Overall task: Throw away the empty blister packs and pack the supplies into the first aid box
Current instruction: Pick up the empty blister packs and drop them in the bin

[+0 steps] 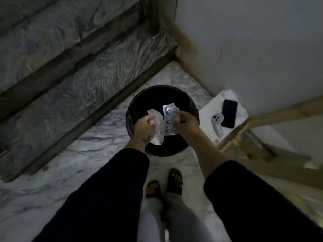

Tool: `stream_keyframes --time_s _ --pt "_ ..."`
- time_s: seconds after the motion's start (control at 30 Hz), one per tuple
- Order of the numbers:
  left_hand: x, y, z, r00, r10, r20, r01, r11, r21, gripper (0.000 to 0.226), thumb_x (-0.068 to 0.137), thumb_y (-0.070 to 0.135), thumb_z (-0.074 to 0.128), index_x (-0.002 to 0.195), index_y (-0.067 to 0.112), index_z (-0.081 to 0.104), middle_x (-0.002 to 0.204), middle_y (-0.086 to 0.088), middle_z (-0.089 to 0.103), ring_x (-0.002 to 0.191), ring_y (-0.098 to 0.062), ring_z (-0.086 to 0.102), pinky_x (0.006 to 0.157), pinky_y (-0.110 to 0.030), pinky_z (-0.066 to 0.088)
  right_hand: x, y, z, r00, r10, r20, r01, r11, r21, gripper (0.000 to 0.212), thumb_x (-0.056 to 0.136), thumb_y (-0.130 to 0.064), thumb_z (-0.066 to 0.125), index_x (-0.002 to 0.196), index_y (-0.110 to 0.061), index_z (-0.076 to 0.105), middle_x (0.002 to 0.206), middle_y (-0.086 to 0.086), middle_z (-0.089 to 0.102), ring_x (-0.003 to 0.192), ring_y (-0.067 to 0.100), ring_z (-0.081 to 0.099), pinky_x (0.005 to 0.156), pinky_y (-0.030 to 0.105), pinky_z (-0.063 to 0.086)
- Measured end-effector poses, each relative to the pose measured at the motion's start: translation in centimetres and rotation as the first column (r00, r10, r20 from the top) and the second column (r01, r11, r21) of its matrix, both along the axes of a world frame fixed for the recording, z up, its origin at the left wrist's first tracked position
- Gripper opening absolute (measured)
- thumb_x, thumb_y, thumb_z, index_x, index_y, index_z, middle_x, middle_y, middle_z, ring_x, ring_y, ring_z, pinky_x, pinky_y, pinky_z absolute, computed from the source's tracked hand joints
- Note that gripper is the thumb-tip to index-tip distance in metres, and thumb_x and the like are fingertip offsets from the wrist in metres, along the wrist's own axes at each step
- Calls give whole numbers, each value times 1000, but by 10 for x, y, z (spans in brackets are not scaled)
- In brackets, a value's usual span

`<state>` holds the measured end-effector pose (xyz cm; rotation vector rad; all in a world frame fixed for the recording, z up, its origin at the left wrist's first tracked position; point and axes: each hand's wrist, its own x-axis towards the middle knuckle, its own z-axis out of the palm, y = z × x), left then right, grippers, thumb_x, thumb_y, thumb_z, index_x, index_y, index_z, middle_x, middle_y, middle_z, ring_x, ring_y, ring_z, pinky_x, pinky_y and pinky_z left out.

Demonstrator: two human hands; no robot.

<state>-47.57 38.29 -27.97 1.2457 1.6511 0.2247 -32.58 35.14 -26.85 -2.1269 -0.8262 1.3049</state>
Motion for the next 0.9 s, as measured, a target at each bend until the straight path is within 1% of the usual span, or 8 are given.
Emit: stream_keyframes --time_s 0.1,0.23,0.3,0.4,0.47,0.6,0.73,0.9 --pt "7 7 -47 1000 -16 5 16 1000 -22 33 94 4 52 126 7 62 129 -13 62 121 -29 56 92 -29 45 9 6 -53 981 177 78 -169 980 -108 53 88 -12 65 138 -15 48 134 12 57 121 30 56 97 33 46" --pt "9 8 -71 993 -97 -64 93 993 -74 32 94 2 51 124 4 62 129 -17 62 113 -30 59 99 -35 44 16 7 -79 918 366 151 -329 918 -222 55 89 -15 64 141 -17 44 129 11 60 113 27 59 79 24 41" --pt "8 7 -64 985 -161 -61 154 982 -106 30 96 3 48 124 2 61 132 -18 57 113 -31 55 99 -39 43 15 8 -69 893 422 160 -377 892 -248 54 90 -17 64 140 -18 44 121 12 65 107 27 62 75 24 43" --pt "8 14 -31 981 -182 -68 175 979 -102 18 94 5 48 103 11 63 105 -9 60 96 -26 55 89 -34 45 18 12 -32 862 480 164 -426 860 -281 53 90 -20 64 140 -19 45 125 13 63 110 29 62 85 31 50" --pt "11 22 1 963 -255 -84 246 963 -105 25 94 8 51 114 15 63 115 -6 62 105 -25 57 92 -33 46 24 17 4 826 540 163 -474 821 -319 54 90 -23 64 140 -20 44 135 11 56 117 28 58 90 32 49" --pt "21 36 92 846 -510 -157 493 860 -134 34 93 11 58 127 9 58 135 -10 55 122 -26 54 101 -32 45 36 22 99 713 678 177 -579 712 -397 60 88 -30 66 141 -16 44 146 10 44 131 27 46 101 32 42" --pt "43 41 201 571 -767 -292 751 632 -192 38 95 26 57 130 14 55 136 -8 55 122 -26 54 102 -35 45 52 16 207 630 752 193 -627 640 -443 54 82 -31 72 130 -11 58 135 9 58 125 25 53 103 32 43" --pt "82 26 315 373 -793 -481 875 474 -103 42 97 31 51 129 5 59 135 -14 57 121 -30 55 98 -34 46 84 -17 323 660 704 264 -578 700 -419 49 82 -30 74 125 -9 63 129 8 63 118 27 59 101 35 46"
